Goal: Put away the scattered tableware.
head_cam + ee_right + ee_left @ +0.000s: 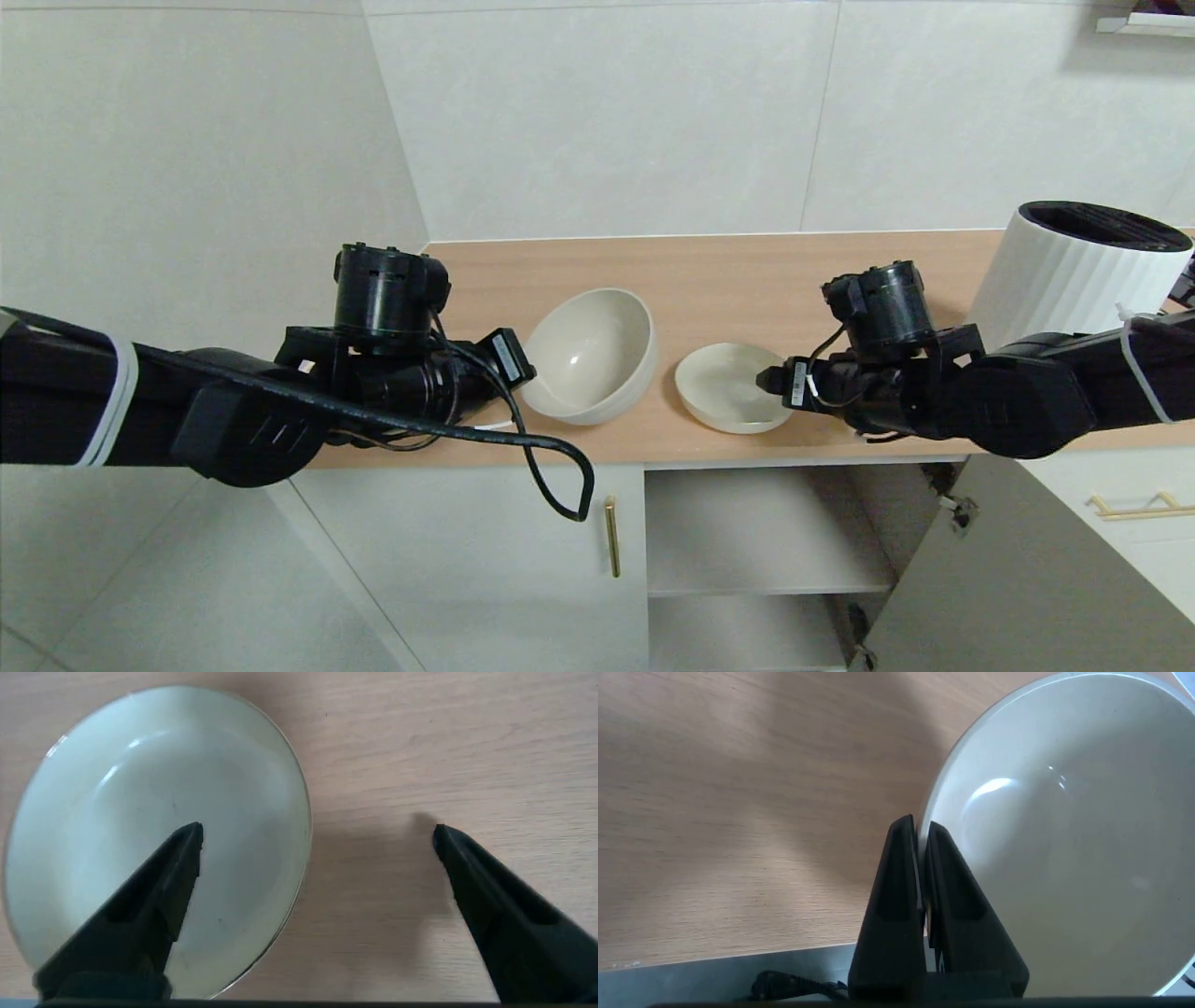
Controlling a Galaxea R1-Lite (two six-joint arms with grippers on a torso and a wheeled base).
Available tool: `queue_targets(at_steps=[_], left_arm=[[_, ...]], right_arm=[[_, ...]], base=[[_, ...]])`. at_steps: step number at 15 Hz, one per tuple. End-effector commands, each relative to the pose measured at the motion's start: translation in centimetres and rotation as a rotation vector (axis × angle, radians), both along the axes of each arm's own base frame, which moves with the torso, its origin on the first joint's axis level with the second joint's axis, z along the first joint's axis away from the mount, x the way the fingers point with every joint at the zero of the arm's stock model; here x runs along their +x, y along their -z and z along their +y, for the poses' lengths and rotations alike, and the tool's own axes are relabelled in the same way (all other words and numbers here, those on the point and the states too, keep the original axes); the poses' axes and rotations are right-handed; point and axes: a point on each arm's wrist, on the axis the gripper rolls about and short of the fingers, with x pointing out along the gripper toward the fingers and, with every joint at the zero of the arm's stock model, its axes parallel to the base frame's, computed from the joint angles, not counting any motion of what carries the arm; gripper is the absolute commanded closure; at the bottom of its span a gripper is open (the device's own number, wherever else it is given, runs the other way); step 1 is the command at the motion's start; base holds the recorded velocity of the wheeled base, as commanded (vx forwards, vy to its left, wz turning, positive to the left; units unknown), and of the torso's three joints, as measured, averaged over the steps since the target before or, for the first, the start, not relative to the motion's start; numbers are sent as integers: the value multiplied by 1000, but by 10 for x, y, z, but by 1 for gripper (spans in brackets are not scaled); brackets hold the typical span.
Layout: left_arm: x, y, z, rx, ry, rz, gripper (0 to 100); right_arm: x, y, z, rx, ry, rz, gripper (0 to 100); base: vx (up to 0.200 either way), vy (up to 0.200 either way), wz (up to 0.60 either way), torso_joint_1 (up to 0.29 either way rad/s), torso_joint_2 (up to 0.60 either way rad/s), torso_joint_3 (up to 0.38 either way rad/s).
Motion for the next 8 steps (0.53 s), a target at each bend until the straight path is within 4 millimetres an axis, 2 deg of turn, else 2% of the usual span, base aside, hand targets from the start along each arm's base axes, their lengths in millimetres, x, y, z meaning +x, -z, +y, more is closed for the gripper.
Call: queue_targets(at_steps=[1,8], left_arm=[[0,-1,0,-1,0,-2,100],[-1,-3,1,-2,0,-5,100]], right_arm=[[1,2,1,-1,-1,5,100],[-1,-2,0,4,-3,-4,100]], base=[[0,0,0,0,0,0],[0,0,0,0,0,0]])
